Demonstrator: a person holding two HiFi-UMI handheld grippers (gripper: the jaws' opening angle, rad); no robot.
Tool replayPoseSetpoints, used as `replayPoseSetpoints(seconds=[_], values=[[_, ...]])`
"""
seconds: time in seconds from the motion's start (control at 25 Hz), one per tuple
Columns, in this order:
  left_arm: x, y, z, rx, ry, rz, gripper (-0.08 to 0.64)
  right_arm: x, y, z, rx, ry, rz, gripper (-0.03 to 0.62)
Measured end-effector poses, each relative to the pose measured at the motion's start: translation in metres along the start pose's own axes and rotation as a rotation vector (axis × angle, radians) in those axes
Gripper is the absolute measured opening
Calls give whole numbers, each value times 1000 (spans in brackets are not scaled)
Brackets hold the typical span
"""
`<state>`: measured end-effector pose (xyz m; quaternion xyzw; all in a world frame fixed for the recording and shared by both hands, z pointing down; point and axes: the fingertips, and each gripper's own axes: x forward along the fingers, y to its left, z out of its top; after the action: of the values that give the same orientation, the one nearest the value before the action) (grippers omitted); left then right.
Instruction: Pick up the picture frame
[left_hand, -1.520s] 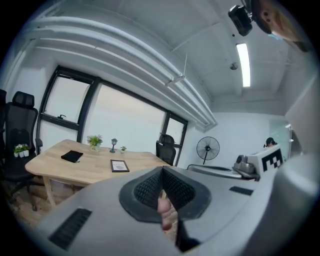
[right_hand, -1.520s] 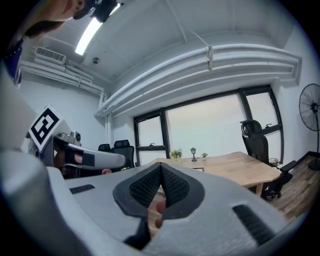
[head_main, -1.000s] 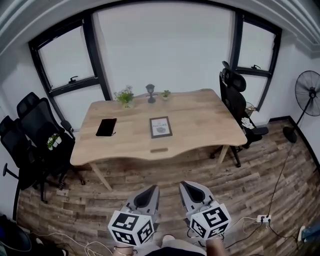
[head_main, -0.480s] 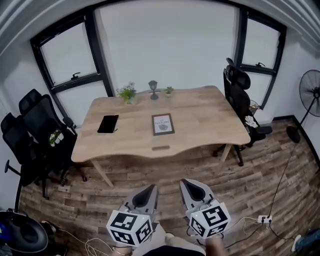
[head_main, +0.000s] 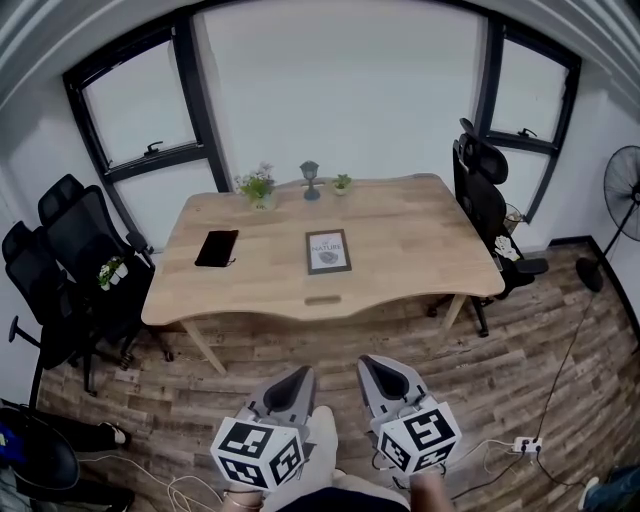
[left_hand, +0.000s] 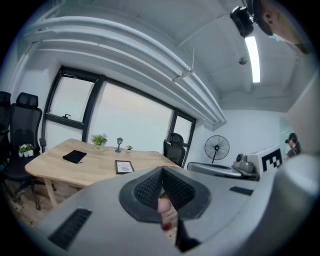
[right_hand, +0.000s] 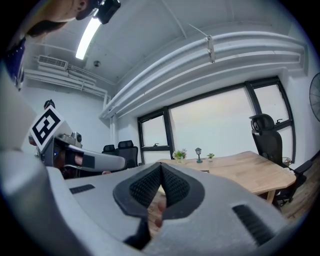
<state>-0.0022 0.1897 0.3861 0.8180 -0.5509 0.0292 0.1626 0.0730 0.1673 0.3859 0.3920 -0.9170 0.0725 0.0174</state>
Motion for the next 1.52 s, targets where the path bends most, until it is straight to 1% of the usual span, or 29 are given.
replayPoseSetpoints(seconds=[0.32,0.6,0.84,1.0,1.2,1.52], values=[[31,7,7,6,15,-23,5,22,-20,3,-2,7,-10,0],[60,22,19,2,18,-39,5,49,-40,8,1,14,-27,0],[85,38,32,-2,20,-52,5,74,-55,14,-2,19,-39,0],[98,51,38,-5,24,-57,5,93,-64,17,13,23,-41,0],[117,72,46,-8,28,-54,5,118,-73,21,-2,33,-46,0],[146,95,59,-9,34,-76,5,151,-89,25,-10,45,-70,0]])
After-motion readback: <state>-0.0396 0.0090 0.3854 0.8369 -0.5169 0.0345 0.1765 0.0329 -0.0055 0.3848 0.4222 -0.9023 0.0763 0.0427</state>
